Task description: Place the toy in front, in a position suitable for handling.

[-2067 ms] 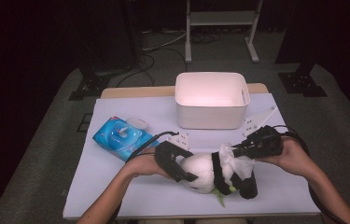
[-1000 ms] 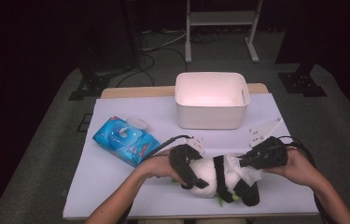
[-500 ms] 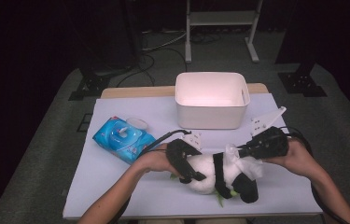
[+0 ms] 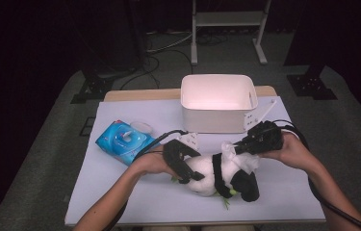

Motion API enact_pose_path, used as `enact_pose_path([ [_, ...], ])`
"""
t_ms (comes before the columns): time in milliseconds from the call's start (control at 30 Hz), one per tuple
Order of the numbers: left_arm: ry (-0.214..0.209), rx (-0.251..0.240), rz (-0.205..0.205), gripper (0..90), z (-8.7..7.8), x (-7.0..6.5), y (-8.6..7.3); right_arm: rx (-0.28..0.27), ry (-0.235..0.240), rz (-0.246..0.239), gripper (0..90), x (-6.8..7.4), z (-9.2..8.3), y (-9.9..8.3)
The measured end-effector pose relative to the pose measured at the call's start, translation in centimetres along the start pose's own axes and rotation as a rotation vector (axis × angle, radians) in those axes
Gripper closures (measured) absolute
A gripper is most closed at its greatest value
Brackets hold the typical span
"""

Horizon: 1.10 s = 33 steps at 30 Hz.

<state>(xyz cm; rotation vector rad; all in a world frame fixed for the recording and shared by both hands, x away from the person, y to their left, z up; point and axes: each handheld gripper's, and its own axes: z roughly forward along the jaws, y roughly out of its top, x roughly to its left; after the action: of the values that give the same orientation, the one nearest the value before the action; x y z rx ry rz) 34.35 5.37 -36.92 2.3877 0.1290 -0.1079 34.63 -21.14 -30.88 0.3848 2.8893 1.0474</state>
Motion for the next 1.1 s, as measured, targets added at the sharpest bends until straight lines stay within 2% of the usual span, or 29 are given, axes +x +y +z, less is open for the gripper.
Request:
enact_pose_path([
  [167,-0.03,-0.023,-0.031,15.0,0.4,-0.2,-0.3,0.005,0.02,0.017,84.6,0.6,1.1,-0.8],
  [233,-0.03,-0.011,-0.032,10.5,0.5,-0.4,-0.1,-0.001,0.019,0.018,84.7,0.9,1.2,-1.3],
  [400,-0.055,0.008,-0.074,3.2,1.3,-0.4,0.8,-0.013,0.022,0.007,84.7,1.8,1.2,-1.8],
  [533,-0.069,0.021,-0.075,1.9,1.9,-0.5,1.2,-0.008,0.012,-0.013,84.7,2.5,1.2,-1.9],
  [700,-0.077,0.043,-0.072,1.5,2.4,-0.5,1.9,-0.019,0.016,-0.016,84.7,3.0,1.2,-2.2],
  [900,-0.079,0.069,-0.05,1.5,3.5,-0.5,2.9,-0.017,0.02,-0.036,84.7,3.5,1.2,-2.2],
  [1033,-0.098,0.087,-0.019,1.5,4.4,-0.5,3.3,-0.016,0.03,-0.041,84.6,3.8,1.2,-2.3],
  [1100,-0.107,0.083,-0.021,1.5,4.6,-0.5,3.3,-0.015,0.03,-0.039,84.6,4.0,1.1,-2.4],
])
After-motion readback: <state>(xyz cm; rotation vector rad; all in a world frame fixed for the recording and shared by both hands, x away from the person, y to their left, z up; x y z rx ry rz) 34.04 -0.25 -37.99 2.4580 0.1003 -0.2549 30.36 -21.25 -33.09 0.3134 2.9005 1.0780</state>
